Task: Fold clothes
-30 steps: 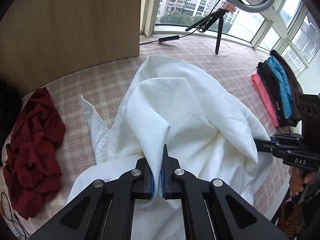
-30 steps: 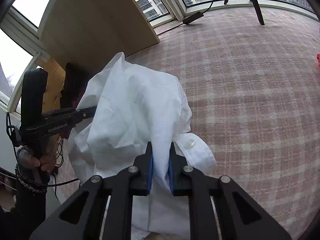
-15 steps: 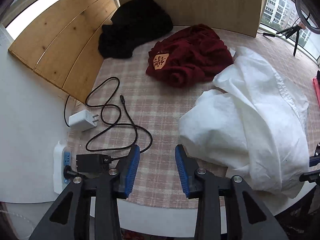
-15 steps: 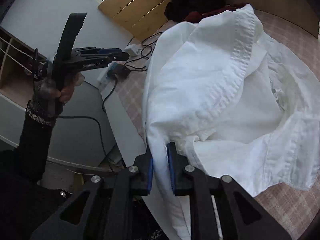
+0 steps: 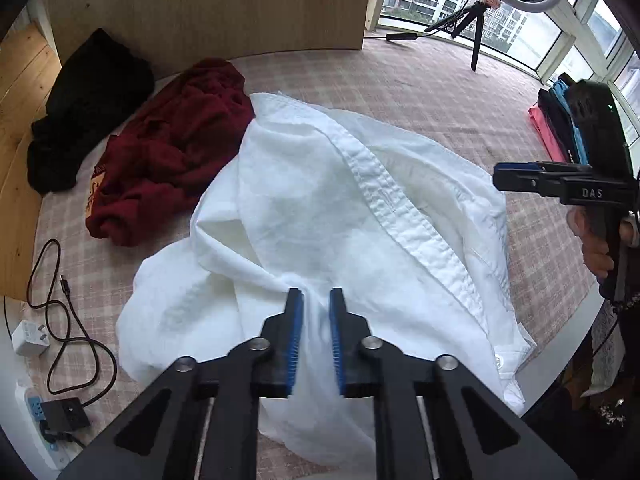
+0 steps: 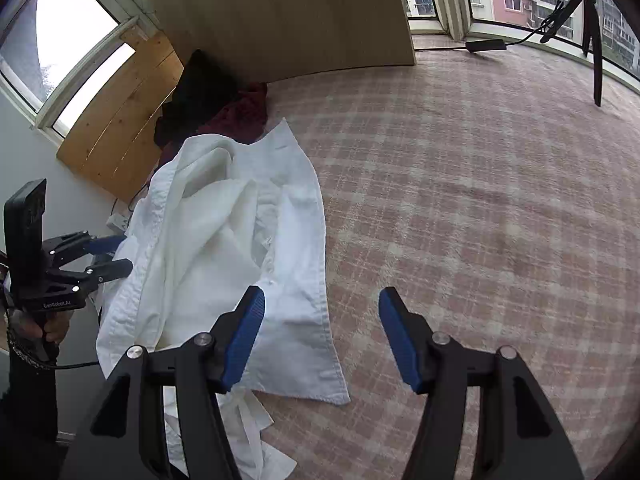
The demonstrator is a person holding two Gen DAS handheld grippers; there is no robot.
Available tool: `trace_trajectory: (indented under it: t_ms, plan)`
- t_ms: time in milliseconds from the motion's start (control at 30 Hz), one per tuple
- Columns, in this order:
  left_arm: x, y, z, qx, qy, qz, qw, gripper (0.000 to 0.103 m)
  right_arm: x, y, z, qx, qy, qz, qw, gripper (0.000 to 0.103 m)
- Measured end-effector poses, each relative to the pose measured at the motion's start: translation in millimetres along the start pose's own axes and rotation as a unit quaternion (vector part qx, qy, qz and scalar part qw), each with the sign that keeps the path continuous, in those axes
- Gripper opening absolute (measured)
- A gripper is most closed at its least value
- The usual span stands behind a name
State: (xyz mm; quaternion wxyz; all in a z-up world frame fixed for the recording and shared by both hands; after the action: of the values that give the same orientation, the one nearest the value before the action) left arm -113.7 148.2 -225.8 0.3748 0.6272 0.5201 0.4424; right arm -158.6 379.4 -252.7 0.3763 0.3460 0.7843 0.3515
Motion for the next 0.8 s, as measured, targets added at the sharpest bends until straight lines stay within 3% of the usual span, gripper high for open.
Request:
trace_trajectory:
  t_ms: [100,167,200,233,367,467,533,567,600,633,767,800]
  plan:
    - [-9.6,11.2,3.9,0.019,0.012,0.019,0.9996,0.001,-7.2,-38.1,-15.7,-0.019,0.008,-0.024,0.999,0.058]
    - [-19.8,24.3,6.3,0.03,0.02,0.019,0.9992,0.001,-20.9,-53.8,-21.5,-0.028,0.03,-0.041,0.998,0.016]
    - [-25.0,31.7,7.8,0.035,0.021,0.016,0.999,0.001,-30.3,-56.0,-22.9,-0.033,0.039,-0.059,0.997,0.004]
    - [-30.2,38.4,10.9,0.036,0.02,0.008,0.9991,0.001,-38.0,-52.6,-24.7,-0.034,0.057,-0.06,0.996,0.004]
    - [-47.4,63.5,24.1,0.032,0.01,-0.021,0.9992,0.001,-44.3,1.6,-28.7,-0.005,0.142,0.012,0.99,0.003]
    - [-47.2,72.1,19.5,0.024,0.001,-0.042,0.9988,0.005,-12.8,48.9,-19.5,0.003,0.148,0.074,0.986,0.003]
    - [-40.2,75.7,4.6,0.026,0.001,-0.041,0.9988,0.025,19.5,65.5,-4.9,-0.014,0.155,0.143,0.977,0.004]
    - [-34.3,76.5,-7.0,0.03,0.001,-0.035,0.999,0.045,35.5,74.4,2.3,-0.023,0.159,0.177,0.971,0.005]
    - [-23.6,75.1,-21.8,0.034,-0.005,-0.028,0.999,0.058,51.0,80.3,9.7,-0.032,0.146,0.195,0.969,0.016]
    - [-9.6,71.7,-36.5,0.038,-0.016,-0.021,0.9989,0.06,66.2,83.2,17.1,-0.04,0.119,0.198,0.972,0.026]
    - [62.4,42.2,-86.0,0.014,-0.048,0.063,0.9968,0.07,96.4,104.3,34.0,-0.018,0.027,0.162,0.986,0.031]
    - [80.7,31.1,-94.1,0.004,-0.059,0.075,0.9955,0.071,96.7,106.6,37.3,-0.015,0.015,0.153,0.988,0.042]
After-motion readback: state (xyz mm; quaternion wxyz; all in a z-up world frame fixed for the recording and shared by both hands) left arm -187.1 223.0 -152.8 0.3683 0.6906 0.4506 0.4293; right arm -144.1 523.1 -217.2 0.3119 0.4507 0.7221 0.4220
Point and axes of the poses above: each gripper's, at about its wrist camera, not at the fingertips, and y roughly against the way its jaws point, x to its right, z to its underside, the point moved 8 cm from there along -y, roughly the way its jaws point, and after that the axes turned 9 degrees about y, right-handed, at the moved point
